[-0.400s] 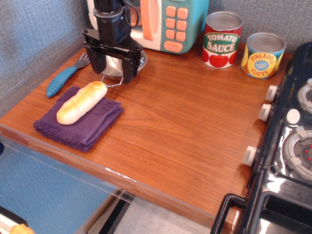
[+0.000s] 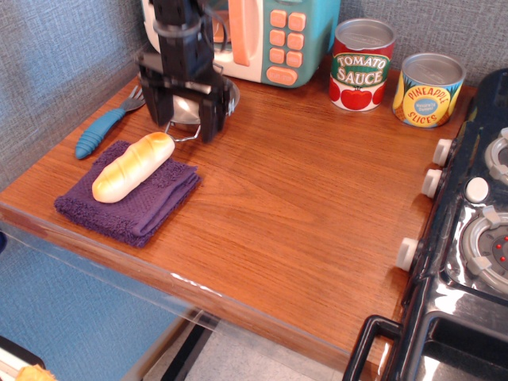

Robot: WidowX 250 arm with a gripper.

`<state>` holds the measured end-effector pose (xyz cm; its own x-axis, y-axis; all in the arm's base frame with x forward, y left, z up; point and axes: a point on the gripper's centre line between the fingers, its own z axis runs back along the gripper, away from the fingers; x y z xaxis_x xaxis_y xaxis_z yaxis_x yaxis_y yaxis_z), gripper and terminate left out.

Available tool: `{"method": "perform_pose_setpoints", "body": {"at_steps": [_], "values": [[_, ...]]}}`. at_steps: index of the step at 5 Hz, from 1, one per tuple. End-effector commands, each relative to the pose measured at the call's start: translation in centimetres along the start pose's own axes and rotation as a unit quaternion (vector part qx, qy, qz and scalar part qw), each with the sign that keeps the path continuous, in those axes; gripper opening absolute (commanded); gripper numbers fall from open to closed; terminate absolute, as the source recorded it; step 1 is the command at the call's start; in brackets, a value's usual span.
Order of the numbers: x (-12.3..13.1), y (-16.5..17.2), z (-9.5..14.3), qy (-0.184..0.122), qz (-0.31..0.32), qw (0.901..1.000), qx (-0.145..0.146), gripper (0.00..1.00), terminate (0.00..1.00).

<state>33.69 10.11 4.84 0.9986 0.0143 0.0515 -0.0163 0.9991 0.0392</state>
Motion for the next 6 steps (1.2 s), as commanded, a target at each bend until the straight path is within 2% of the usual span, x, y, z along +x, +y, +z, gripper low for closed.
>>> {"method": "perform_pose_setpoints", "body": {"at_steps": [1, 2, 3, 5, 6], "values": [[-2.3, 2.4, 3.5, -0.051, 0.004, 0.9987, -0.004, 1.00, 0.00], [-4.2, 3.8, 3.8, -0.058, 0.004, 0.9983, -0.003, 1.00, 0.00], [-5.5, 4.9, 2.8, -0.049, 0.009, 0.9988, 0.003, 1.00, 0.00], [-6.1, 4.8, -1.4, -0.006, 0.007, 0.9990, 0.044, 1.00, 0.00], [-6.2, 4.9, -2.2, 0.001, 0.010, 0.9987, 0.050, 1.00, 0.00]]}}
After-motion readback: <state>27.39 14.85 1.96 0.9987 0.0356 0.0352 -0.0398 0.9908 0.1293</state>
